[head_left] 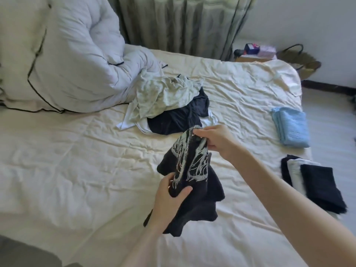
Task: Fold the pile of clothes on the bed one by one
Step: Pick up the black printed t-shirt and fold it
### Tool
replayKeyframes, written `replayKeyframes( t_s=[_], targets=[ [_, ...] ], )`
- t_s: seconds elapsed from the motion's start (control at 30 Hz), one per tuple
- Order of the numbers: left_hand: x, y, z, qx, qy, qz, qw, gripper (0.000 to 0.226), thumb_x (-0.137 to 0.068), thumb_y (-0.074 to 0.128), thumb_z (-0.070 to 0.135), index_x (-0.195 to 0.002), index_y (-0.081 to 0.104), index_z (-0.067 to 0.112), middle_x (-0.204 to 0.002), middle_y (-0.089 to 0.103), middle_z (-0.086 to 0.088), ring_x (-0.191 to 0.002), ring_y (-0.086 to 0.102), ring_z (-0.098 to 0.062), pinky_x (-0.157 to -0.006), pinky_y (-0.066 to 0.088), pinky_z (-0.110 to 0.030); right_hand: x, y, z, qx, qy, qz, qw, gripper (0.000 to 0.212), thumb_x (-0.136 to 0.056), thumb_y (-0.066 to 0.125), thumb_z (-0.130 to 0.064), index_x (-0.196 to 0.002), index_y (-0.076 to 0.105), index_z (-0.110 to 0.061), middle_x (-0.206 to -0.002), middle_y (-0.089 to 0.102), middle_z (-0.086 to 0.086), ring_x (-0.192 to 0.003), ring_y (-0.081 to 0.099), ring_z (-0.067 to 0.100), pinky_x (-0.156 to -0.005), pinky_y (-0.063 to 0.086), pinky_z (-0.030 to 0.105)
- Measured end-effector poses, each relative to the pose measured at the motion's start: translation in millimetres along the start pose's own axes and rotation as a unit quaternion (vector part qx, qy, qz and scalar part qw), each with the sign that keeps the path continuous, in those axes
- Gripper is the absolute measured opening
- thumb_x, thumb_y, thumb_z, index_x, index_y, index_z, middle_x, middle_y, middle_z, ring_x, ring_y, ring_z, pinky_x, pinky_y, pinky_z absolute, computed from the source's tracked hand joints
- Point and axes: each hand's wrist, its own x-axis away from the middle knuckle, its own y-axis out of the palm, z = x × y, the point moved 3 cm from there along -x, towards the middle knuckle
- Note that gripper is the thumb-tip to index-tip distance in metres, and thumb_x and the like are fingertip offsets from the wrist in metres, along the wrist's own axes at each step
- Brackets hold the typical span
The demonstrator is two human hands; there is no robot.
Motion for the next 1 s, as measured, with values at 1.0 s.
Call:
replayKeyframes(
  t_s=[1.0],
  targets=[
    [-15,12,168,-0.142,0.212,0.025,0.967,0.009,-0.085,0.067,0.02,-0.089,0.061,0.015,-0.085,0.064,0.001,-0.085,0.061,-0.018,-0.072,0.046,-0.026,110,-79,-168,-0.35,-0.135,0.086,0.923,0.007,-0.087,0.06,0.004,-0.081,0.057,0.003,-0.074,0.06,0.014,-0.06,0.062,0.02,-0.042,0.053,0.024]
  ],
)
